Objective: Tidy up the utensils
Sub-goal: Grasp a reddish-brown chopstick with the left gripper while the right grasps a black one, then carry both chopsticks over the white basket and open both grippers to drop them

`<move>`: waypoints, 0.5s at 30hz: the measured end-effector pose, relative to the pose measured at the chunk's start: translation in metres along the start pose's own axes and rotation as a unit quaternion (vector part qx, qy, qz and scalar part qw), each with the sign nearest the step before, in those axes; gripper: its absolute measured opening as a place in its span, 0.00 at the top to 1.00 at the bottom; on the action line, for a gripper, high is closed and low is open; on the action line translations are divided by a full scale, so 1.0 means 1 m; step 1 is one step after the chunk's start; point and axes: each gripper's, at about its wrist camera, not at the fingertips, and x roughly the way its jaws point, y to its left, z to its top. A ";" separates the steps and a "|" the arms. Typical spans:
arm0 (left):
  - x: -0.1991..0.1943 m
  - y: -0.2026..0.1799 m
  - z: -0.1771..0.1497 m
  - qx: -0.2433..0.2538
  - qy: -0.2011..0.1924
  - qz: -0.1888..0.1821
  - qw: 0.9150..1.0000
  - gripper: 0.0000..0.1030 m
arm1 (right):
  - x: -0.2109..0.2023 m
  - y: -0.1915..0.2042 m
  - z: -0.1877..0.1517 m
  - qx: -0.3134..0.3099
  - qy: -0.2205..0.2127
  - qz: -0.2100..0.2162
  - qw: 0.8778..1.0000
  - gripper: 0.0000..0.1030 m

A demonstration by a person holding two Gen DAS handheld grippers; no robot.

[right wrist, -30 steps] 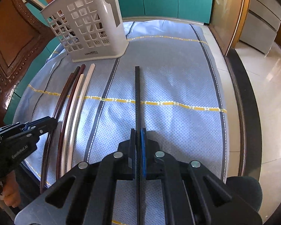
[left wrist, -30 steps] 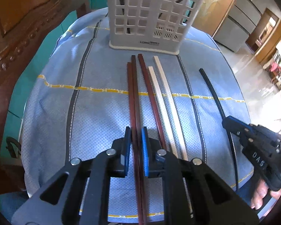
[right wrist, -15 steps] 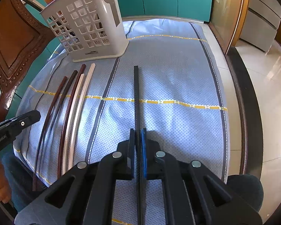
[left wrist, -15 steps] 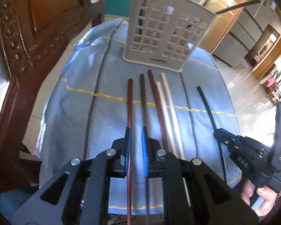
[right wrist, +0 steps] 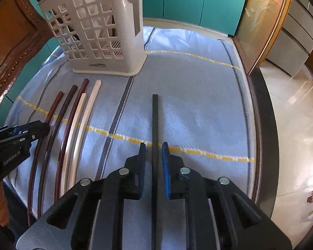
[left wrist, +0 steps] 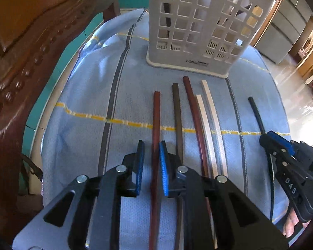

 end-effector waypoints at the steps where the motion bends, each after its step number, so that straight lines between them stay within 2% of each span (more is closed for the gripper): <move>1: 0.002 -0.002 0.001 0.005 0.000 0.006 1.000 0.84 | 0.002 0.002 0.002 -0.006 -0.004 -0.005 1.000 0.84; 3: 0.004 -0.006 0.004 0.013 -0.001 0.015 1.000 0.84 | 0.003 0.006 0.003 -0.011 -0.008 -0.005 1.000 0.84; 5: 0.005 -0.008 0.008 0.012 -0.001 0.019 1.000 0.84 | 0.004 0.006 0.003 -0.010 -0.008 0.003 1.000 0.90; 6: 0.005 -0.009 0.008 0.013 -0.003 0.018 1.000 0.87 | 0.004 0.005 0.003 -0.009 -0.007 0.012 1.000 0.94; 8: 0.004 -0.008 0.008 0.014 -0.006 0.013 1.000 0.93 | 0.003 0.005 0.001 -0.007 -0.006 0.028 1.000 0.94; 9: 0.004 -0.007 0.007 0.011 -0.006 0.010 1.000 0.93 | 0.000 0.004 0.000 -0.003 -0.010 0.038 0.999 0.94; 11: -0.002 0.000 0.007 -0.009 -0.007 -0.010 1.000 0.93 | -0.012 0.002 -0.001 0.001 -0.029 0.047 0.998 0.94; 15: -0.033 0.006 0.006 -0.021 -0.044 -0.025 0.999 0.93 | -0.058 -0.005 -0.001 -0.003 -0.092 0.067 0.994 0.94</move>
